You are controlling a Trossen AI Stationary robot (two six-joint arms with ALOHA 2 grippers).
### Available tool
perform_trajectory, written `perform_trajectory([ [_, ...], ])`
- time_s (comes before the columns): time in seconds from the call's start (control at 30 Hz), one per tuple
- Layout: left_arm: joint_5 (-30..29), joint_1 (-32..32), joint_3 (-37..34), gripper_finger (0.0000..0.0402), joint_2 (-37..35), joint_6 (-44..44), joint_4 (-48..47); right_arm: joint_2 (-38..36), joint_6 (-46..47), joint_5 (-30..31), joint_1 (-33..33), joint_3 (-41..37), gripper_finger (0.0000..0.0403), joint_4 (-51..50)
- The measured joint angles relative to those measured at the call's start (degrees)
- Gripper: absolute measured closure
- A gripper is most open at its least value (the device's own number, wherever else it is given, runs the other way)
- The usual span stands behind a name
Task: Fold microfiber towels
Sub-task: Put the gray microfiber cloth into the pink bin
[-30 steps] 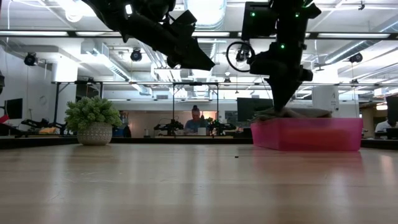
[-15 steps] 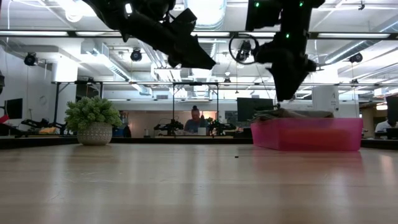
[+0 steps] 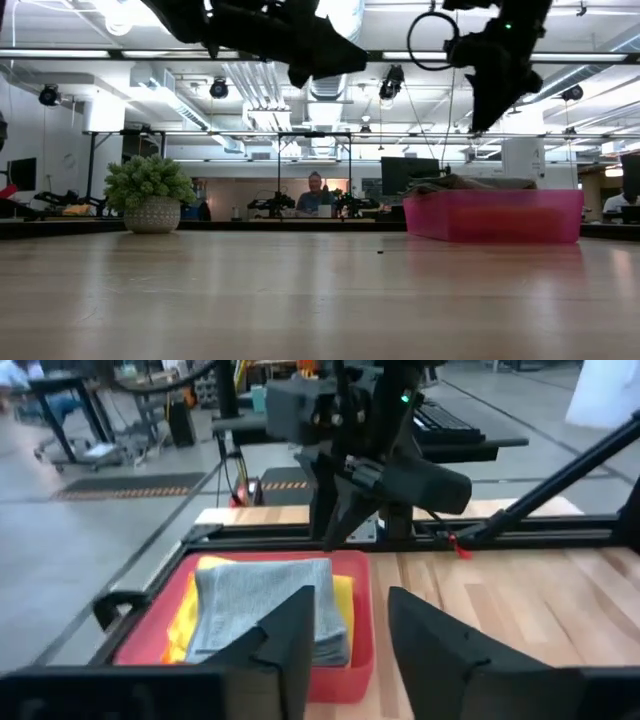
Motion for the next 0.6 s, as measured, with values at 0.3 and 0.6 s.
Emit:
perform_trajectory([
  [0.3,3.4,0.0,9.3,0.0391,11.2,-1.0,-0.2,-4.7,1.3,1.6,-2.4,-10.0,0.0392,9.0],
  [0.6,3.4,0.5,20.4,0.0400,25.2,-0.6,0.0,-2.3,-9.4,2.3,-17.4,-13.9,0.0394,23.1],
])
